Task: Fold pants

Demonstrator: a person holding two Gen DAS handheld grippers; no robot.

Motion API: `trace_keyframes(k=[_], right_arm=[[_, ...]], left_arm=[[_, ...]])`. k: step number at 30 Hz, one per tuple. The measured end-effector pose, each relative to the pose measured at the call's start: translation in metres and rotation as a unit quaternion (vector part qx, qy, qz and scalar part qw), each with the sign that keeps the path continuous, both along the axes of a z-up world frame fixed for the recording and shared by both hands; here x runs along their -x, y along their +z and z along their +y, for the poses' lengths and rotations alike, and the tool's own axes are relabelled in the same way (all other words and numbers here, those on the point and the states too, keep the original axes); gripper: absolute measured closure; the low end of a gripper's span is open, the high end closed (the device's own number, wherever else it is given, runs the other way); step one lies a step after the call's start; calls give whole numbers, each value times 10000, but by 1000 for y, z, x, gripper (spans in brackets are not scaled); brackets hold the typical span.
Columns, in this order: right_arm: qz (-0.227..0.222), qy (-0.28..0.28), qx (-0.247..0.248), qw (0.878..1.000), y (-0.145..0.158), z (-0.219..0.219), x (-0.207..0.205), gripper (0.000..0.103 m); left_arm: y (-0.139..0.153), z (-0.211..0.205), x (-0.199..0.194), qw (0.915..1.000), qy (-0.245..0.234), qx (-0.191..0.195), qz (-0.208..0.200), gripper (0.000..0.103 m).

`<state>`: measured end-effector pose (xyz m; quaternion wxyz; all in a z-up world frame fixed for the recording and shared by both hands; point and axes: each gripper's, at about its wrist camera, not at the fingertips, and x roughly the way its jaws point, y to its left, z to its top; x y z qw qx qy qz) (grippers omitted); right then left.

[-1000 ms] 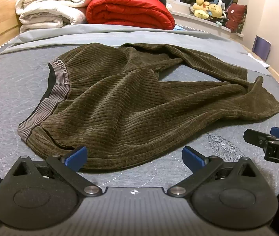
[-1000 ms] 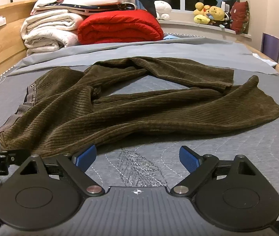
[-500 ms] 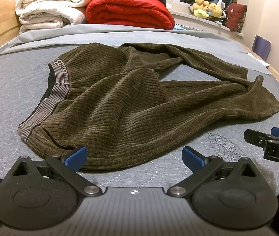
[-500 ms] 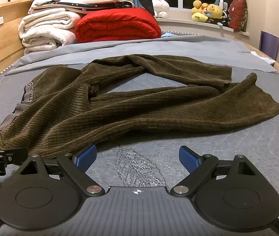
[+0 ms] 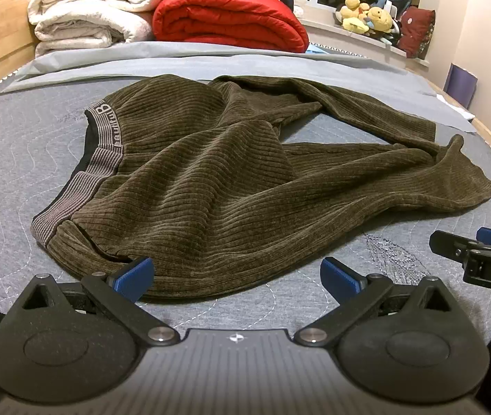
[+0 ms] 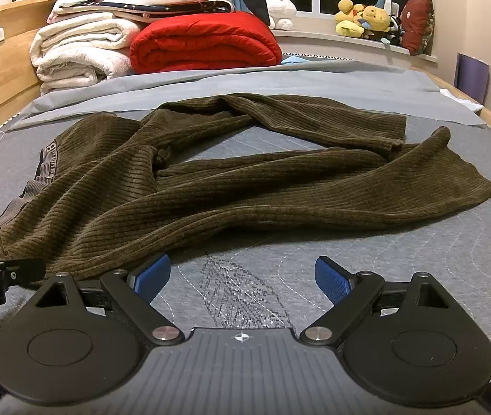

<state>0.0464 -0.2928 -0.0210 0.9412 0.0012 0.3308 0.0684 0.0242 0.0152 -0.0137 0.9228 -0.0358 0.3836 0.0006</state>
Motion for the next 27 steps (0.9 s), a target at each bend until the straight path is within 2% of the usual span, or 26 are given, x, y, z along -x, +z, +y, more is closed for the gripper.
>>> trace_keyframes(k=[20, 25, 27], right_arm=[[51, -33, 64, 10000, -3, 1, -1, 12], [99, -159, -7, 9998, -5, -2, -3, 14], [120, -224, -7, 9997, -5, -4, -5, 20]], left_arm=[[0, 0, 0, 10000, 22, 6, -33, 1], [4, -7, 4, 9993, -129, -137, -326, 1], [6, -12, 7, 9982, -281, -214, -478, 2]])
